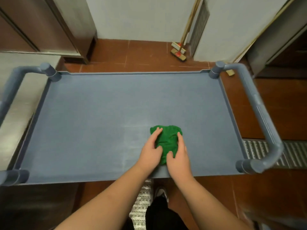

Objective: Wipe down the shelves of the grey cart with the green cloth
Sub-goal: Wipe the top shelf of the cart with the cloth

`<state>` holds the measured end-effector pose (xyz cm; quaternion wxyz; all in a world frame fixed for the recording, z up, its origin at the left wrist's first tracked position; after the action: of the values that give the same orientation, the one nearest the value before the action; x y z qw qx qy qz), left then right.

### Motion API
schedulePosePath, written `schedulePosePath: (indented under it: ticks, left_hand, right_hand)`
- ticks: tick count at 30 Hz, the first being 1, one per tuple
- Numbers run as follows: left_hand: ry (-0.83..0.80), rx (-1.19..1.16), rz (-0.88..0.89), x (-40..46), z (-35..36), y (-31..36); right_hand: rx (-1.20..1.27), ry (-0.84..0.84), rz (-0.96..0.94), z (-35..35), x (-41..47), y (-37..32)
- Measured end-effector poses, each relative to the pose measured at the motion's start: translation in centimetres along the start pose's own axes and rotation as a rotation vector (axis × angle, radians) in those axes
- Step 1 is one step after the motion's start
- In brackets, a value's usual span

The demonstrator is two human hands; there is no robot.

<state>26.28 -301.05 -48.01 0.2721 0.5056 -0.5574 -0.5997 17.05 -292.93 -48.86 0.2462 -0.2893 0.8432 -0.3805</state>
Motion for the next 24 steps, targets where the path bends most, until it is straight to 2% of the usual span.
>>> schedulePosePath:
  ticks: [2, 4, 8, 11, 18, 24]
  left_hand:
    - [0.112, -0.084, -0.052, -0.7, -1.4, 0.2]
    - [0.201, -0.04, -0.068, -1.7, -3.2, 0.0]
    - [0.23, 0.076, -0.122, -4.4, -7.2, -0.9]
    - [0.245, 0.133, -0.156, -6.4, -10.1, -2.1]
    - [0.253, 0.242, -0.081, -9.0, -16.1, -3.9]
    - [0.268, 0.108, -0.039, -9.8, -22.5, -5.8]
  right_hand:
    - [-0.024, -0.015, -0.025, 0.1, 0.7, -0.7]
    - [-0.131, -0.057, -0.02, 1.1, 1.2, -1.2]
    - [-0.437, -0.03, -0.122, 3.7, 0.4, -1.8]
    - [-0.469, 0.025, -0.152, 5.9, -1.0, -2.4]
    - [-0.51, 0.079, -0.145, 11.4, -4.2, -4.9]
    - [-0.487, 0.145, -0.152, 14.4, -6.1, -6.1]
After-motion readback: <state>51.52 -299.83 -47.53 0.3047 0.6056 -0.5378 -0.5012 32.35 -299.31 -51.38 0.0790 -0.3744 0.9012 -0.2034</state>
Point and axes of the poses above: each hand's wrist, its own x-axis towards the middle knuckle, its own z-axis out of the palm, y = z × x, the point moved 2 cm from there along x, towards the middle knuckle, and after that the axes turned 8 degrees about y, right-handed, at the moved point
